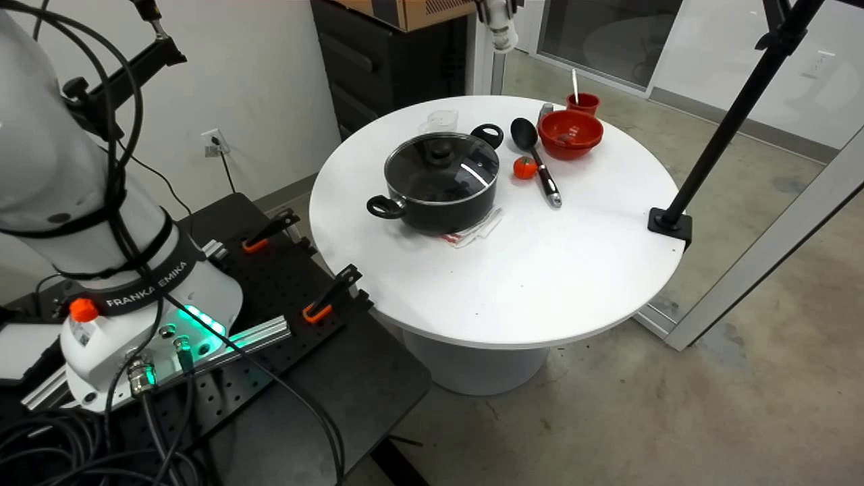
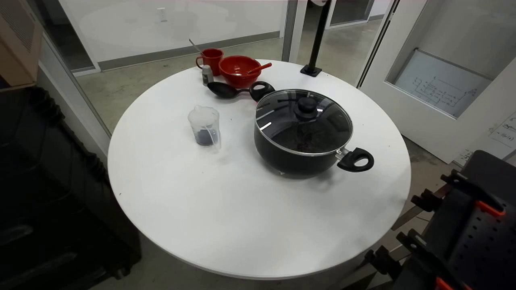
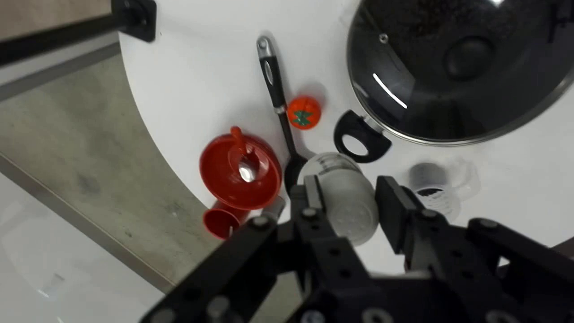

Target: Move the plastic bottle to the left side of the table.

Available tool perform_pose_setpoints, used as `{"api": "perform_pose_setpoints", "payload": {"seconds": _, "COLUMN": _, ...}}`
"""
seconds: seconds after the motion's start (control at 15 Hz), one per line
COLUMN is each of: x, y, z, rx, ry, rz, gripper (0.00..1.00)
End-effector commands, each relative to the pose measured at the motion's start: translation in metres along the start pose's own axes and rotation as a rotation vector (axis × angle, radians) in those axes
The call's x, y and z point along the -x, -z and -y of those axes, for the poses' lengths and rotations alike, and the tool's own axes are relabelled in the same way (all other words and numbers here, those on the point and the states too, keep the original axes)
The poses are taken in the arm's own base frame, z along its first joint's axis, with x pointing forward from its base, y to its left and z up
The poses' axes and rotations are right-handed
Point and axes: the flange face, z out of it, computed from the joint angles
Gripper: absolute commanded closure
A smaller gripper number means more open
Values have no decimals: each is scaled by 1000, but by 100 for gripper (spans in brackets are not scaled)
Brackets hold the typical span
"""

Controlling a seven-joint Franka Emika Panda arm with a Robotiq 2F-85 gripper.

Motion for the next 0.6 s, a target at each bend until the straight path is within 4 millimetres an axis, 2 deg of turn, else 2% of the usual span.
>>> {"api": "perform_pose_setpoints", "payload": {"seconds": 0.0, "x": -32, "y": 33, "z": 53, "rx": -58, "ry": 186, "rz": -20, "gripper": 90}}
{"api": "perform_pose_setpoints", "payload": {"seconds": 0.13, "x": -49, "y": 38, "z": 84, "rx": -110, "ry": 288, "rz": -6, "gripper": 90}}
{"api": "perform_pose_setpoints", "payload": {"seconds": 0.27, "x": -61, "y": 34, "z": 114, "rx": -130, "ry": 378, "rz": 21, "gripper": 90}}
{"api": "perform_pose_setpoints", "payload": {"seconds": 0.53, "x": -68, "y": 9, "z": 168, "rx": -180, "ry": 536, "rz": 61, "gripper": 90}}
